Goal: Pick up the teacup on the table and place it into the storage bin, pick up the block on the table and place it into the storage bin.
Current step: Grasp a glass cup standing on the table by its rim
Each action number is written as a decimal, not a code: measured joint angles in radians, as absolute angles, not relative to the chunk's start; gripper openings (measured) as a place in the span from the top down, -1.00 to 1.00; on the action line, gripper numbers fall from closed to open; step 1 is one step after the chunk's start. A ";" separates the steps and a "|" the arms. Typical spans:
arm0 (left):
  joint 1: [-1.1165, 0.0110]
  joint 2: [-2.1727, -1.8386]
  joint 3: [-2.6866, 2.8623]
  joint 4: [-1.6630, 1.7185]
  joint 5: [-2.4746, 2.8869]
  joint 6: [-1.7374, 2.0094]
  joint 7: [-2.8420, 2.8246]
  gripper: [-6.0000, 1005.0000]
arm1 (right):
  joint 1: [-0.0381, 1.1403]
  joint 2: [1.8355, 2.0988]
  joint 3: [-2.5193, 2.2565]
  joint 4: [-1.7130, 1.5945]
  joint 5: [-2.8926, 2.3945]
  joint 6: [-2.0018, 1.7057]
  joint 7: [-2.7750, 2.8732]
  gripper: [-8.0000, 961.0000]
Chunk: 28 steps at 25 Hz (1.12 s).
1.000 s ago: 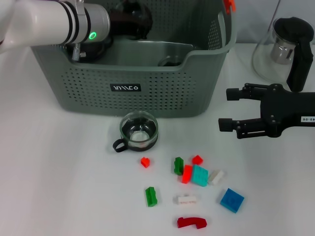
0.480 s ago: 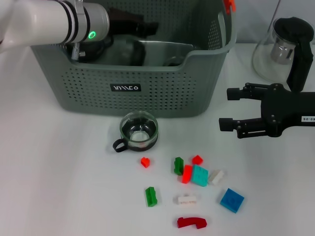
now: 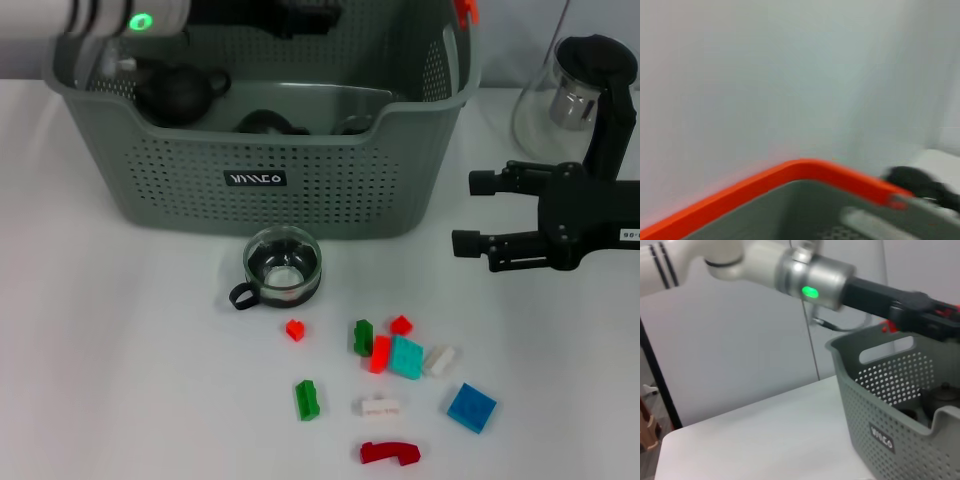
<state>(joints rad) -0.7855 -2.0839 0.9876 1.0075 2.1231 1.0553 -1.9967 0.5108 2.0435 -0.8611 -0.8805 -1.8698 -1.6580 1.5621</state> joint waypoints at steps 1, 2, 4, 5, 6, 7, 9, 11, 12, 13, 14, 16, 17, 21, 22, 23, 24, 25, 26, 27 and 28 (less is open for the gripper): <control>-0.767 -2.086 0.983 1.069 2.123 1.133 -1.994 -0.37 | 0.511 2.043 -0.857 -0.881 -1.870 -1.658 1.562 -0.97; -0.749 -2.090 0.979 1.120 2.123 1.203 -1.990 -0.37 | 0.511 2.041 -0.854 -0.879 -1.870 -1.658 1.562 -0.97; -0.709 -2.101 0.971 1.237 2.124 1.355 -1.975 -0.37 | 0.512 2.038 -0.850 -0.874 -1.870 -1.658 1.561 -0.97; -0.691 -2.107 0.966 1.285 2.124 1.415 -1.968 -0.37 | 0.512 2.038 -0.848 -0.871 -1.870 -1.658 1.560 -0.97; -0.674 -2.114 0.964 1.327 2.125 1.471 -1.962 -0.37 | 0.513 2.037 -0.846 -0.868 -1.870 -1.657 1.560 -0.97; -0.652 -2.124 0.961 1.381 2.125 1.545 -1.957 -0.37 | 0.513 2.037 -0.844 -0.862 -1.870 -1.654 1.560 -0.97; -0.625 -2.137 0.961 1.445 2.126 1.642 -1.951 -0.36 | 0.513 2.037 -0.844 -0.859 -1.870 -1.652 1.561 -0.97; -0.591 -2.156 0.976 1.512 2.143 1.751 -1.951 -0.36 | 0.513 2.037 -0.844 -0.857 -1.870 -1.651 1.564 -0.97; -0.591 -2.156 0.976 1.512 2.143 1.751 -1.951 -0.37 | 0.514 2.039 -0.844 -0.857 -1.870 -1.648 1.566 -0.97; -0.577 -2.165 0.998 1.539 2.170 1.792 -1.961 -0.37 | 0.514 2.040 -0.844 -0.857 -1.870 -1.646 1.568 -0.97; -0.573 -2.167 1.009 1.545 2.181 1.803 -1.968 -0.38 | 0.514 2.040 -0.844 -0.857 -1.870 -1.646 1.568 -0.97; -0.567 -2.170 1.037 1.551 2.210 1.817 -1.991 -0.39 | 0.514 2.043 -0.843 -0.857 -1.870 -1.642 1.569 -0.97; -0.567 -2.171 1.056 1.549 2.231 1.822 -2.008 -0.40 | 0.514 2.044 -0.842 -0.857 -1.870 -1.638 1.570 -0.97; -0.583 -2.173 1.142 1.506 2.314 1.812 -2.074 -0.44 | 0.514 2.045 -0.842 -0.846 -1.870 -1.630 1.570 -0.97; -0.591 -2.173 1.174 1.486 2.338 1.795 -2.096 -0.47 | 0.515 2.045 -0.842 -0.843 -1.870 -1.629 1.570 -0.97; -0.600 -2.173 1.201 1.470 2.360 1.777 -2.118 -0.50 | 0.515 2.044 -0.842 -0.841 -1.870 -1.629 1.570 -0.97; -0.609 -2.173 1.223 1.455 2.376 1.762 -2.134 -0.53 | 0.515 2.043 -0.842 -0.840 -1.870 -1.629 1.570 -0.97; -0.617 -2.173 1.246 1.439 2.394 1.744 -2.153 -0.55 | 0.515 2.043 -0.842 -0.839 -1.870 -1.628 1.570 -0.97; -0.630 -2.173 1.277 1.413 2.414 1.719 -2.180 -0.58 | 0.515 2.043 -0.842 -0.838 -1.870 -1.628 1.570 -0.97; -0.641 -2.173 1.298 1.394 2.431 1.697 -2.203 -0.58 | 0.515 2.043 -0.842 -0.837 -1.870 -1.627 1.570 -0.97; -0.650 -2.173 1.317 1.378 2.444 1.680 -2.221 -0.58 | 0.515 2.042 -0.842 -0.835 -1.870 -1.628 1.570 -0.97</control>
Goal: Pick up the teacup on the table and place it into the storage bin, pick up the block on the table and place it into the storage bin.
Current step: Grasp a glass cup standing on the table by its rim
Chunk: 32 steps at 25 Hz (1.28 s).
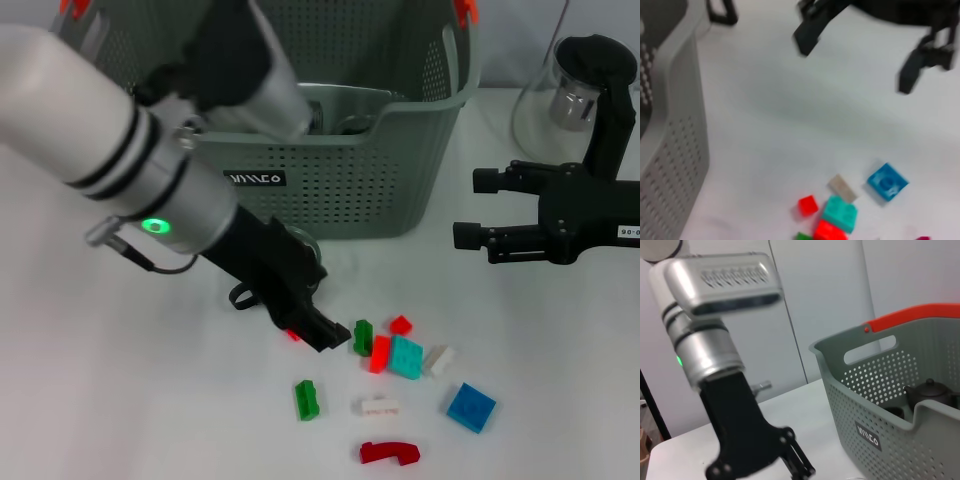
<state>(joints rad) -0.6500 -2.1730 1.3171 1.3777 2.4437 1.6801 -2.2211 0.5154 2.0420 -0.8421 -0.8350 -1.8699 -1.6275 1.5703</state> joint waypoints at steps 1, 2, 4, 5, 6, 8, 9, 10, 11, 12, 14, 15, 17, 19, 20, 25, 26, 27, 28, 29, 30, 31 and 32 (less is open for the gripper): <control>-0.659 -2.172 1.335 1.363 2.458 1.660 -2.242 -0.58 | 0.515 2.042 -0.842 -0.834 -1.870 -1.627 1.570 -0.97; -0.667 -2.172 1.349 1.351 2.469 1.644 -2.258 -0.58 | 0.515 2.041 -0.842 -0.833 -1.870 -1.627 1.570 -0.97; -0.687 -2.172 1.393 1.316 2.502 1.600 -2.299 -0.58 | 0.515 2.041 -0.842 -0.833 -1.870 -1.627 1.570 -0.97; -0.695 -2.172 1.407 1.303 2.515 1.585 -2.313 -0.58 | 0.515 2.041 -0.842 -0.833 -1.870 -1.627 1.571 -0.97; -0.702 -2.172 1.420 1.289 2.529 1.569 -2.328 -0.58 | 0.515 2.041 -0.842 -0.833 -1.870 -1.627 1.571 -0.97; -0.715 -2.172 1.437 1.268 2.550 1.547 -2.349 -0.58 | 0.515 2.040 -0.842 -0.832 -1.870 -1.627 1.571 -0.97; -0.720 -2.172 1.443 1.261 2.556 1.537 -2.356 -0.58 | 0.515 2.040 -0.842 -0.831 -1.870 -1.627 1.571 -0.97; -0.724 -2.172 1.448 1.254 2.563 1.525 -2.364 -0.58 | 0.515 2.039 -0.842 -0.830 -1.870 -1.627 1.571 -0.97; -0.728 -2.172 1.450 1.248 2.567 1.514 -2.370 -0.58 | 0.515 2.039 -0.842 -0.827 -1.870 -1.628 1.571 -0.97; -0.732 -2.171 1.452 1.243 2.572 1.504 -2.377 -0.58 | 0.515 2.038 -0.842 -0.823 -1.870 -1.628 1.571 -0.97; -0.742 -2.170 1.458 1.229 2.594 1.483 -2.397 -0.58 | 0.515 2.037 -0.842 -0.816 -1.870 -1.628 1.569 -0.97; -0.750 -2.171 1.467 1.215 2.627 1.460 -2.416 -0.58 | 0.515 2.036 -0.842 -0.812 -1.870 -1.626 1.568 -0.97; -0.753 -2.171 1.473 1.208 2.638 1.451 -2.425 -0.58 | 0.515 2.036 -0.842 -0.810 -1.870 -1.625 1.566 -0.97; -0.758 -2.172 1.493 1.192 2.656 1.431 -2.441 -0.58 | 0.513 2.036 -0.842 -0.808 -1.870 -1.624 1.564 -0.97; -0.761 -2.172 1.506 1.182 2.661 1.421 -2.447 -0.58 | 0.512 2.036 -0.843 -0.807 -1.870 -1.624 1.564 -0.97; -0.774 -2.173 1.551 1.135 2.668 1.384 -2.464 -0.58 | 0.515 2.036 -0.847 -0.807 -1.906 -1.624 1.563 -0.97; -0.775 -2.173 1.555 1.129 2.668 1.379 -2.468 -0.58 | 0.517 2.035 -0.849 -0.807 -1.918 -1.626 1.563 -0.97; -0.776 -2.173 1.558 1.123 2.668 1.375 -2.470 -0.58 | 0.522 2.035 -0.852 -0.807 -1.934 -1.630 1.563 -0.97; -0.778 -2.174 1.561 1.117 2.668 1.369 -2.471 -0.58 | 0.528 2.035 -0.855 -0.807 -1.954 -1.632 1.564 -0.97; -0.779 -2.174 1.562 1.112 2.668 1.366 -2.473 -0.58 | 0.533 2.036 -0.856 -0.807 -1.972 -1.634 1.567 -0.97; -0.780 -2.174 1.562 1.108 2.668 1.363 -2.475 -0.58 | 0.541 2.036 -0.858 -0.806 -1.997 -1.636 1.571 -0.97; -0.781 -2.174 1.562 1.103 2.668 1.360 -2.477 -0.58 | 0.549 2.038 -0.859 -0.806 -2.021 -1.637 1.577 -0.97; -0.783 -2.174 1.563 1.095 2.669 1.354 -2.479 -0.58 | 0.557 2.040 -0.859 -0.805 -2.040 -1.638 1.581 -0.97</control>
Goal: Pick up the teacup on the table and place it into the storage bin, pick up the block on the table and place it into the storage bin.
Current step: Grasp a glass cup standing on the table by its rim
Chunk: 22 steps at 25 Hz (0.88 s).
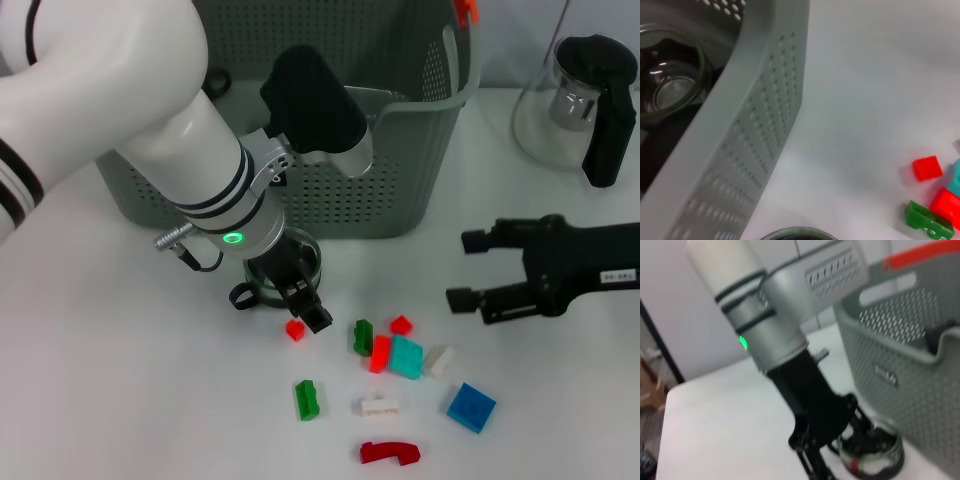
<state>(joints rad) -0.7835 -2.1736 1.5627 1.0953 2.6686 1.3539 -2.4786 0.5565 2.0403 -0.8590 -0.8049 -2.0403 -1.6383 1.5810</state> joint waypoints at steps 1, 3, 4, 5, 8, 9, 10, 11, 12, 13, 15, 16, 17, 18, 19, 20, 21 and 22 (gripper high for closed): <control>-0.785 -2.174 1.563 1.091 2.669 1.351 -2.479 -0.58 | 0.565 2.043 -0.859 -0.805 -2.063 -1.638 1.588 -0.97; -0.789 -2.173 1.564 1.071 2.669 1.337 -2.480 -0.58 | 0.588 2.048 -0.860 -0.800 -2.114 -1.636 1.606 -0.97; -0.789 -2.173 1.564 1.071 2.669 1.337 -2.480 -0.58 | 0.588 2.048 -0.860 -0.800 -2.114 -1.636 1.606 -0.97; -0.790 -2.173 1.564 1.066 2.669 1.333 -2.480 -0.58 | 0.592 2.049 -0.860 -0.797 -2.121 -1.636 1.609 -0.97; -0.791 -2.172 1.565 1.057 2.670 1.322 -2.481 -0.58 | 0.598 2.050 -0.860 -0.790 -2.127 -1.633 1.611 -0.97; -0.792 -2.173 1.565 1.054 2.670 1.320 -2.481 -0.58 | 0.598 2.050 -0.859 -0.790 -2.127 -1.632 1.611 -0.97; -0.794 -2.173 1.565 1.049 2.670 1.315 -2.482 -0.58 | 0.598 2.050 -0.857 -0.790 -2.127 -1.632 1.611 -0.97; -0.797 -2.174 1.565 1.037 2.671 1.308 -2.483 -0.58 | 0.598 2.050 -0.856 -0.790 -2.127 -1.631 1.611 -0.97; -0.797 -2.174 1.565 1.037 2.671 1.308 -2.483 -0.58 | 0.598 2.050 -0.855 -0.790 -2.128 -1.631 1.611 -0.97; -0.799 -2.174 1.565 1.030 2.671 1.304 -2.484 -0.58 | 0.598 2.051 -0.855 -0.790 -2.128 -1.631 1.611 -0.97; -0.801 -2.174 1.565 1.022 2.671 1.299 -2.484 -0.58 | 0.598 2.051 -0.854 -0.790 -2.128 -1.629 1.611 -0.97; -0.802 -2.174 1.565 1.018 2.671 1.298 -2.484 -0.58 | 0.598 2.051 -0.854 -0.790 -2.128 -1.627 1.611 -0.97; -0.802 -2.174 1.565 1.017 2.671 1.296 -2.485 -0.58 | 0.598 2.051 -0.853 -0.790 -2.128 -1.625 1.611 -0.97; -0.803 -2.174 1.565 1.013 2.671 1.293 -2.485 -0.57 | 0.597 2.051 -0.853 -0.790 -2.128 -1.622 1.611 -0.97; -0.803 -2.174 1.565 1.011 2.670 1.290 -2.485 -0.57 | 0.596 2.051 -0.853 -0.790 -2.128 -1.621 1.611 -0.97; -0.804 -2.174 1.565 1.010 2.670 1.289 -2.485 -0.57 | 0.596 2.051 -0.853 -0.790 -2.128 -1.621 1.612 -0.97; -0.804 -2.174 1.565 1.009 2.670 1.287 -2.485 -0.57 | 0.595 2.051 -0.853 -0.790 -2.127 -1.620 1.612 -0.97; -0.804 -2.174 1.565 1.009 2.670 1.286 -2.485 -0.57 | 0.594 2.051 -0.853 -0.790 -2.127 -1.620 1.612 -0.97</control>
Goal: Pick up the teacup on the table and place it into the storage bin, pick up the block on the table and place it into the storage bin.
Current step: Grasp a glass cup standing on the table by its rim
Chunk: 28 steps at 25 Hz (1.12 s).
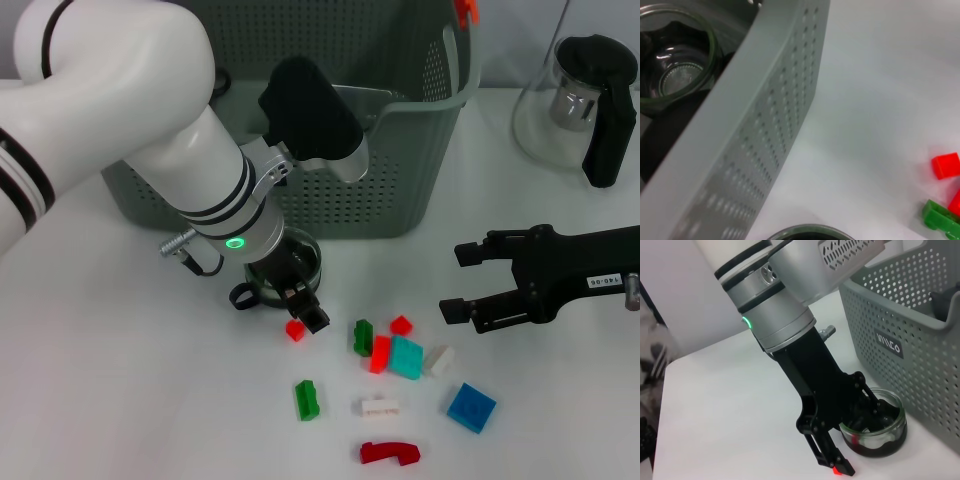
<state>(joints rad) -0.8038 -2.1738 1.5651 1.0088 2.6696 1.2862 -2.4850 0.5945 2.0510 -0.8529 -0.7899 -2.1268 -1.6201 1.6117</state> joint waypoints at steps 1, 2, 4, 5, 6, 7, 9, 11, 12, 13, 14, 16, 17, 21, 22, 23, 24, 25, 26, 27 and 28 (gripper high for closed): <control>-0.804 -2.174 1.567 1.009 2.669 1.285 -2.485 -0.57 | 0.594 2.051 -0.853 -0.790 -2.127 -1.620 1.612 -0.97; -0.804 -2.174 1.571 1.009 2.668 1.283 -2.486 -0.57 | 0.595 2.051 -0.853 -0.790 -2.126 -1.620 1.612 -0.97; -0.804 -2.175 1.586 1.007 2.669 1.275 -2.495 -0.57 | 0.595 2.051 -0.853 -0.790 -2.126 -1.620 1.612 -0.97; -0.805 -2.175 1.592 1.005 2.669 1.272 -2.499 -0.56 | 0.595 2.051 -0.853 -0.790 -2.125 -1.619 1.612 -0.97; -0.807 -2.175 1.604 0.999 2.670 1.265 -2.507 -0.56 | 0.595 2.051 -0.853 -0.790 -2.124 -1.619 1.612 -0.97; -0.807 -2.175 1.604 0.999 2.670 1.265 -2.507 -0.56 | 0.595 2.051 -0.852 -0.790 -2.124 -1.619 1.612 -0.97; -0.812 -2.175 1.626 0.984 2.671 1.256 -2.515 -0.55 | 0.595 2.051 -0.852 -0.790 -2.123 -1.618 1.612 -0.97; -0.813 -2.175 1.637 0.982 2.671 1.256 -2.515 -0.55 | 0.595 2.051 -0.850 -0.790 -2.123 -1.618 1.612 -0.97; -0.814 -2.175 1.642 0.982 2.671 1.256 -2.516 -0.55 | 0.594 2.051 -0.850 -0.790 -2.123 -1.618 1.612 -0.97; -0.814 -2.175 1.643 0.982 2.671 1.258 -2.518 -0.54 | 0.594 2.051 -0.848 -0.790 -2.123 -1.618 1.612 -0.97; -0.815 -2.175 1.643 0.982 2.671 1.260 -2.519 -0.54 | 0.594 2.051 -0.847 -0.790 -2.123 -1.618 1.612 -0.97; -0.818 -2.175 1.643 0.982 2.671 1.263 -2.523 -0.42 | 0.594 2.051 -0.845 -0.790 -2.123 -1.618 1.612 -0.97; -0.818 -2.175 1.643 0.982 2.671 1.264 -2.524 -0.36 | 0.594 2.051 -0.844 -0.790 -2.123 -1.618 1.612 -0.97; -0.820 -2.175 1.642 0.982 2.671 1.266 -2.530 0.08 | 0.593 2.051 -0.843 -0.790 -2.123 -1.618 1.612 -0.97; -0.820 -2.175 1.642 0.982 2.671 1.267 -2.532 0.32 | 0.593 2.051 -0.843 -0.790 -2.123 -1.618 1.612 -0.97; -0.821 -2.174 1.642 0.982 2.671 1.267 -2.533 0.40 | 0.592 2.051 -0.843 -0.790 -2.123 -1.618 1.612 -0.97; -0.821 -2.174 1.642 0.982 2.671 1.267 -2.533 0.47 | 0.591 2.051 -0.843 -0.790 -2.123 -1.618 1.612 -0.97; -0.821 -2.174 1.641 0.982 2.671 1.268 -2.533 0.55 | 0.590 2.051 -0.843 -0.790 -2.123 -1.618 1.612 -0.97; -0.821 -2.174 1.640 0.983 2.671 1.268 -2.534 0.62 | 0.590 2.051 -0.843 -0.790 -2.123 -1.618 1.612 -0.97; -0.821 -2.174 1.639 0.984 2.671 1.269 -2.534 0.70 | 0.589 2.051 -0.843 -0.790 -2.123 -1.618 1.612 -0.97; -0.821 -2.174 1.638 0.986 2.670 1.270 -2.534 0.78 | 0.589 2.051 -0.843 -0.790 -2.123 -1.618 1.612 -0.97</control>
